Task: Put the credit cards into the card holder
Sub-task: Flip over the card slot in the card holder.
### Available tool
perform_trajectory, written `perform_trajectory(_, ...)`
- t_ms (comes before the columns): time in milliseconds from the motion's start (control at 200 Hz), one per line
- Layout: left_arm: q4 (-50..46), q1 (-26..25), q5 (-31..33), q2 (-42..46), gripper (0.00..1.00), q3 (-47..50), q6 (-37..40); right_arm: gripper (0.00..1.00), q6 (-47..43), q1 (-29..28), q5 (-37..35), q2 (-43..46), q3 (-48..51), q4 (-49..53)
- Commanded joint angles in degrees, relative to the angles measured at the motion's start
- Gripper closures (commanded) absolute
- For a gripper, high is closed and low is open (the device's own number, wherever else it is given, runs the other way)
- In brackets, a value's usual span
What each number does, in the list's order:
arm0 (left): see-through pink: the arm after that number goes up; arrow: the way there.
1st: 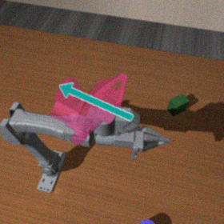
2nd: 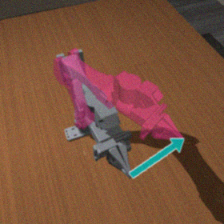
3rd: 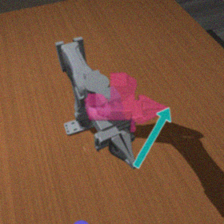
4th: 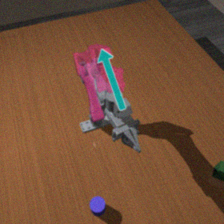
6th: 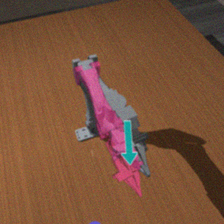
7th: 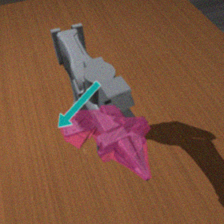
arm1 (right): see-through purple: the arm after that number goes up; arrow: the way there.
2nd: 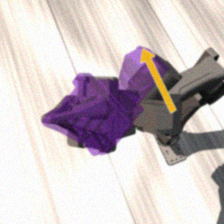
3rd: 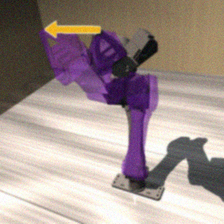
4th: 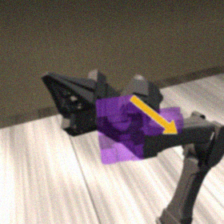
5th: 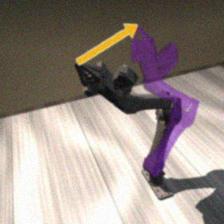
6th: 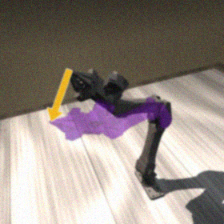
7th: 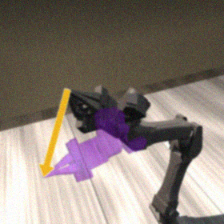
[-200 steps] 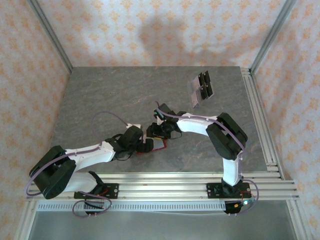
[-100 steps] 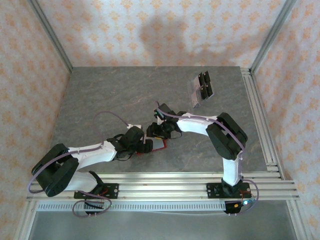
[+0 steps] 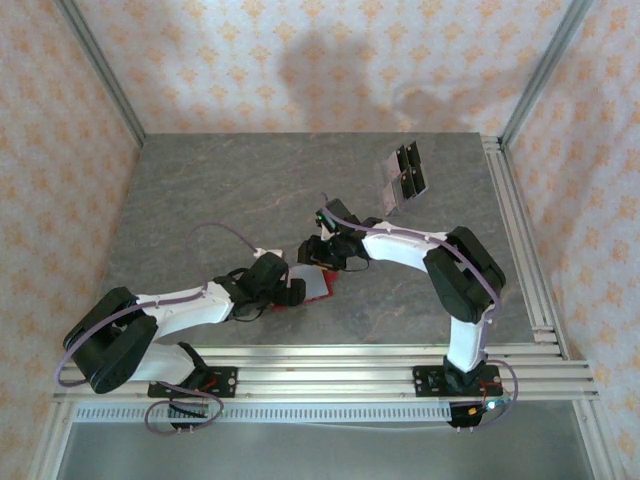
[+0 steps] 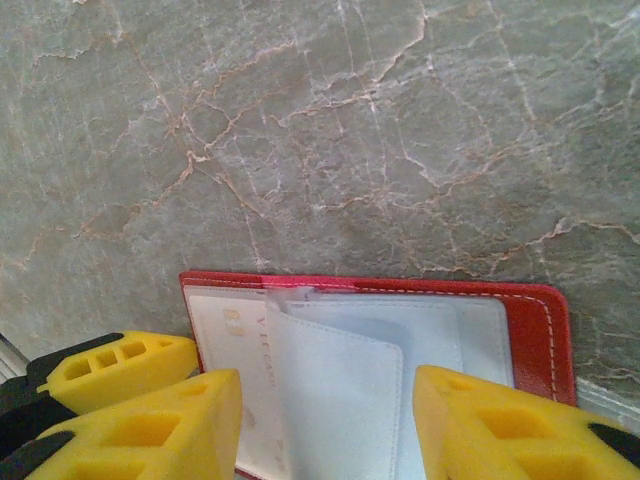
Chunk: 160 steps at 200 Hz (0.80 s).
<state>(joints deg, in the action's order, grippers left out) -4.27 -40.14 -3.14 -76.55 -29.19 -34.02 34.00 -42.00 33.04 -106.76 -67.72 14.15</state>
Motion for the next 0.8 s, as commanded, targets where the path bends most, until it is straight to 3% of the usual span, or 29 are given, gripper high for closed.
perform_trajectory(0, 0.5, -0.5, -0.1, -0.4, 0.06, 1.0, 0.1, 0.52, 0.9, -0.5, 0.9, 0.3, 0.9, -1.2)
perform_trajectory(796, 0.3, -0.6, 0.0, 0.2, 0.06, 1.2, 0.0, 0.52, 1.4, -1.5, 0.6, -1.4, 3.6, -3.1)
